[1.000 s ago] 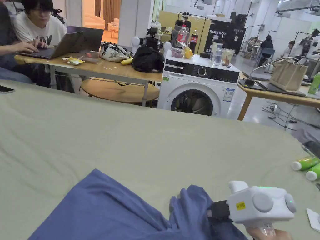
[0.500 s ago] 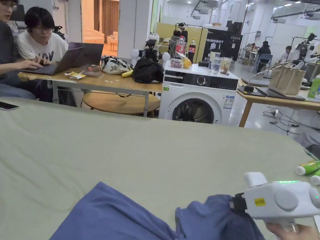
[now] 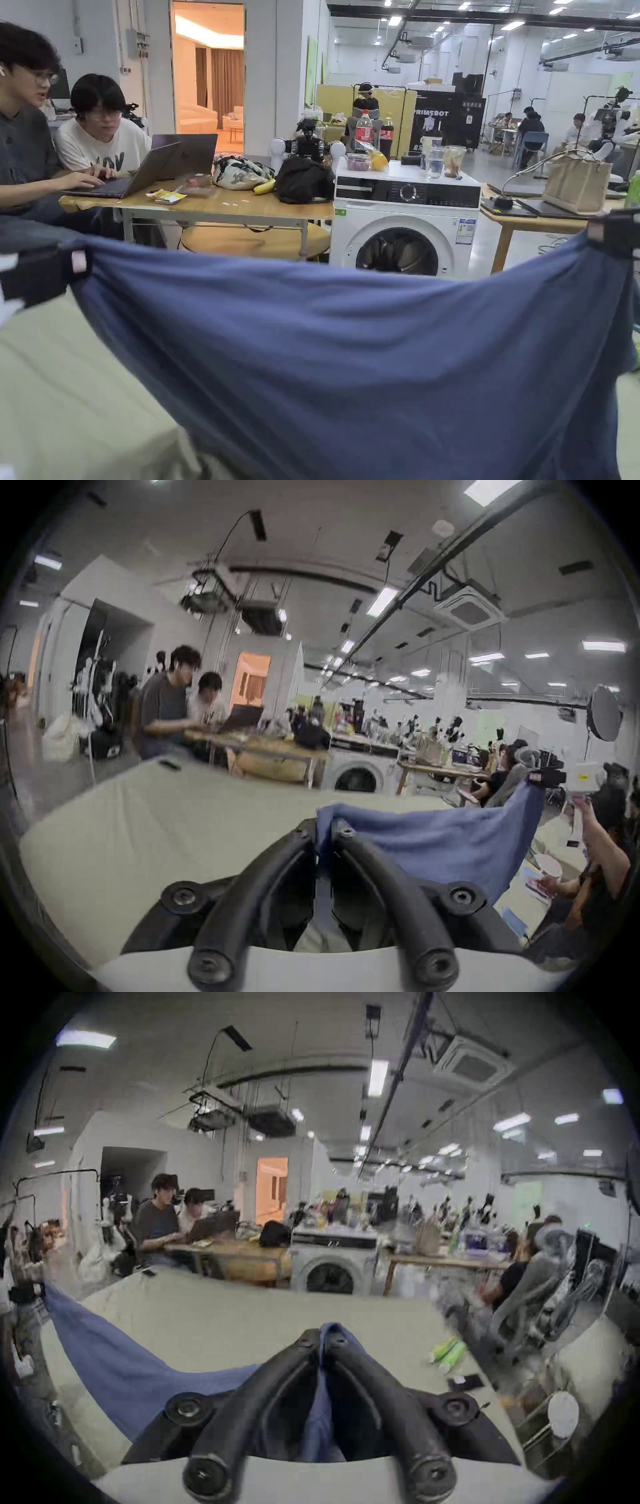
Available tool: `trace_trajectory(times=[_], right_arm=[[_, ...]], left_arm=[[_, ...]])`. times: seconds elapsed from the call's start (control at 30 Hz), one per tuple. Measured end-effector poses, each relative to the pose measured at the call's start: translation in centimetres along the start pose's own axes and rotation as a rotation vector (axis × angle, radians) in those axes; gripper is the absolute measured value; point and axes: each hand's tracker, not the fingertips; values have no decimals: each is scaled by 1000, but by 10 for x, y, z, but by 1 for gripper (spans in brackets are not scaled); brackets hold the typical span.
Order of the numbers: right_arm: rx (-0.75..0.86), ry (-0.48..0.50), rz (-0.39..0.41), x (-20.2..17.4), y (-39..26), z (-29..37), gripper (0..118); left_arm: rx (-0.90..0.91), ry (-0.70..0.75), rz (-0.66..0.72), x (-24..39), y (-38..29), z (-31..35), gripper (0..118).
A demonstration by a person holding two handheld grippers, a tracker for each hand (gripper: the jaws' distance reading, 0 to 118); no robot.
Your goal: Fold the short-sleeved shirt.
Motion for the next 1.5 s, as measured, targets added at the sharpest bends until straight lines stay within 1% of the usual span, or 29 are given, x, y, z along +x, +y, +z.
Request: trace_trajectory(times=[0.07, 0.2, 0.33, 0.43, 0.53, 0.6, 0.67, 0.7, 0.73, 0.8, 0.9, 0.97, 1.03, 1.17, 1.2, 1.23, 1.3, 1.33, 1.37, 1.43, 1.47, 1.5], right_arm=[[27, -30, -2, 5, 24, -3, 0], [49, -51, -16, 10, 65, -28, 0], [91, -94, -32, 8, 102, -60, 0], [127, -131, 5, -2, 123, -79, 0], [141, -137, -3, -9, 145, -98, 0], [160, -144, -37, -12, 159, -108, 0], [207, -136, -89, -15, 173, -117, 0], [199, -147, -61, -19, 181, -121, 0], [204, -156, -53, -22, 188, -125, 0], [207, -165, -28, -26, 198, -131, 0], [214, -162, -29, -30, 202, -136, 0], [210, -166, -19, -31, 198, -141, 0], [190, -159, -24, -29, 187, -145, 0], [135, -129, -25, -25, 143, -151, 0], [115, -107, -43, -23, 130, -150, 0], [98, -61, -62, -20, 117, -147, 0], [90, -55, -87, -19, 90, -135, 0], [72, -30, -86, -20, 80, -130, 0], [75, -36, -73, -21, 58, -121, 0], [10, -13, -21, -20, 29, -105, 0], [26, -29, -31, -18, 16, -96, 0], [-29, -4, -2, -14, -1, -85, 0]], left_arm=[[45, 5, -14, 1, 29, -23, 2], [47, 23, -27, 3, 79, -73, 2], [42, 80, -112, 8, 119, -117, 2], [45, 93, -114, 9, 145, -139, 2], [81, 154, -137, 11, 162, -152, 2], [95, 169, -142, 11, 173, -159, 1], [106, 186, -129, 10, 181, -163, 1], [108, 186, -104, 8, 185, -164, 1], [121, 170, -80, 3, 184, -165, 1], [102, 226, -92, 1, 182, -176, 1], [80, 228, -122, -2, 173, -184, 2], [79, 223, -114, -6, 165, -189, 1], [64, 211, -95, -9, 153, -193, 2], [3, 189, -94, -19, 116, -201, 1], [-11, 185, -83, -23, 107, -202, 1], [-18, 174, -72, -26, 94, -199, 2], [-44, 148, -12, -30, 70, -192, 1], [-63, 134, -8, -32, 59, -186, 1], [-63, 128, -32, -32, 50, -179, 2], [-96, 101, -44, -32, 26, -158, 2], [-88, 80, -45, -31, 16, -145, 1], [-97, 77, -48, -30, 5, -131, 1]])
